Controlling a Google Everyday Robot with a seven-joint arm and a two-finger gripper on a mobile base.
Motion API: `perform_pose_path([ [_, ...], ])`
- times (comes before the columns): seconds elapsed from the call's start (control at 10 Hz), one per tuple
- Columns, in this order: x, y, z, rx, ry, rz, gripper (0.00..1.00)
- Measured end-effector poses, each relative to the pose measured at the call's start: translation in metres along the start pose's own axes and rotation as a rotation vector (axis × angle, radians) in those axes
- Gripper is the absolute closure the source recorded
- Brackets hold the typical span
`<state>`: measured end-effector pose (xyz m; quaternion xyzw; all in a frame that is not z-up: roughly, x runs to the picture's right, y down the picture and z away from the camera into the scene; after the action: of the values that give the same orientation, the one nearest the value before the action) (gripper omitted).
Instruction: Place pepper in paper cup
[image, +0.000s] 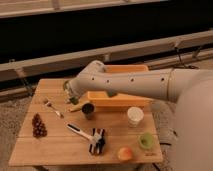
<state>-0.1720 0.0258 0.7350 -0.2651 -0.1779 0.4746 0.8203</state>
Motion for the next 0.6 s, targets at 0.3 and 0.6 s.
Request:
perform_pose_path([
  [0.3,0.03,-0.02,-0.015,0.019,-0.005,0.052,1.0],
  [0.6,0.053,-0.045,-0.022,0.068,0.005,0.127,1.0],
])
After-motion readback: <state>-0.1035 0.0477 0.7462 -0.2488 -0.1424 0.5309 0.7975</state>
